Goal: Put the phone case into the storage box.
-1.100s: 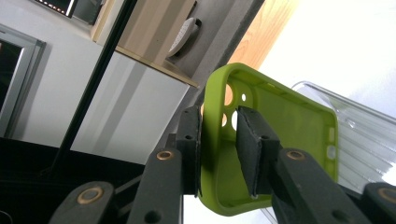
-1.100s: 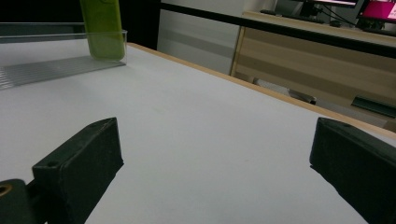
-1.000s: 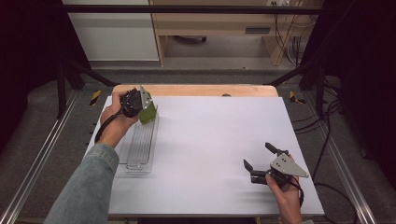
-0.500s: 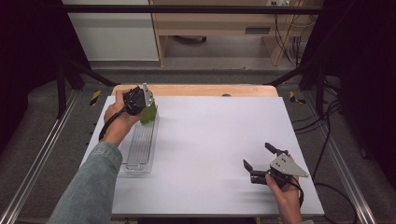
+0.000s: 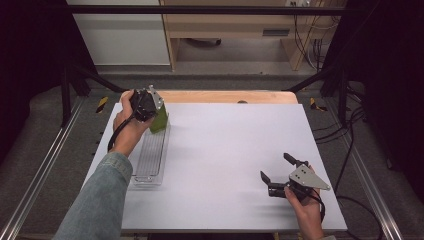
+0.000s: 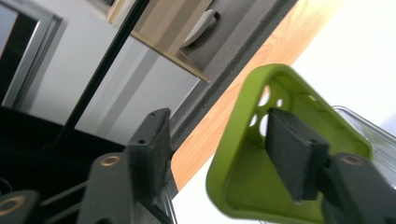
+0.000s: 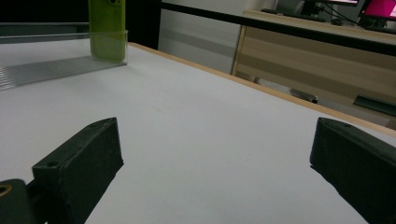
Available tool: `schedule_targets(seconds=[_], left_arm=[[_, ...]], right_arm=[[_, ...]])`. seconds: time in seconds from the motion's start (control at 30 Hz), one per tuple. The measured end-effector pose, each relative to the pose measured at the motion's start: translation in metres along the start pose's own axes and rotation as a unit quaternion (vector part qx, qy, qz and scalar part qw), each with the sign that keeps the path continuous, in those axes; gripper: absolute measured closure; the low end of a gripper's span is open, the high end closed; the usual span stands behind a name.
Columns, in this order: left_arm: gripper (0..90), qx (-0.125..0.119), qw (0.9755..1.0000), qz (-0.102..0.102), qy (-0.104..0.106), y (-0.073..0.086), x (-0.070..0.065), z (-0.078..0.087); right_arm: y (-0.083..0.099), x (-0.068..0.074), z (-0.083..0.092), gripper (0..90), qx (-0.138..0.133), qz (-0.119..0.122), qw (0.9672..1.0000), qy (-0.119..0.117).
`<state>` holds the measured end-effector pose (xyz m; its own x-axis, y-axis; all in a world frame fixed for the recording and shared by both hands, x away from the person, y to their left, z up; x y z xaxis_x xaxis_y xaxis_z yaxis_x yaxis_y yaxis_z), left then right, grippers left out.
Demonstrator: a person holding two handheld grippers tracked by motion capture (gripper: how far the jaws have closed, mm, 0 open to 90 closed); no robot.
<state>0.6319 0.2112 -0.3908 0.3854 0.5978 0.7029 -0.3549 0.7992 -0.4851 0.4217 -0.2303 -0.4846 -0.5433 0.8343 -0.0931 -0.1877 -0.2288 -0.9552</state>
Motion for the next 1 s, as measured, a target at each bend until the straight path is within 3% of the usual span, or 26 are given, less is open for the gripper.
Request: schedule_targets(seconds=[0.4, 0.57, 0.8, 1.0], left_arm=[[36.6, 0.013, 0.9996, 0.025, 0.003, 0.012, 0.001, -0.007], [37.1, 0.007, 0.9990, 0.044, 0.005, 0.012, 0.000, -0.006], [44.5, -0.016, 0.9945, 0.104, 0.006, 0.021, 0.000, 0.008], [48.8, -0.033, 0.9907, 0.132, 0.006, 0.029, -0.001, 0.021]], right_arm=[[0.000, 0.001, -0.001, 2.5, 0.002, 0.001, 1.0000, -0.002], [0.001, 0.001, -0.002, 2.5, 0.003, 0.001, 1.0000, -0.002], [0.001, 0.001, -0.001, 2.6, 0.002, 0.002, 1.0000, -0.003], [0.001, 0.002, -0.002, 2.6, 0.003, 0.003, 1.0000, -0.003]])
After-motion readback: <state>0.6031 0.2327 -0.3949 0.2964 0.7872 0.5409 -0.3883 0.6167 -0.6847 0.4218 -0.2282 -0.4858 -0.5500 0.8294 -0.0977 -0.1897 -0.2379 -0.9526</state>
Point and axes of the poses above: each handheld gripper's, and its own axes: z roughly backward along the jaws, y roughly out of its underside, x roughly to its left, the point moved 2 cm from there along -z, roughly forward along the jaws, and after that the axes turned 5 degrees about x, right-handed, at the moved point
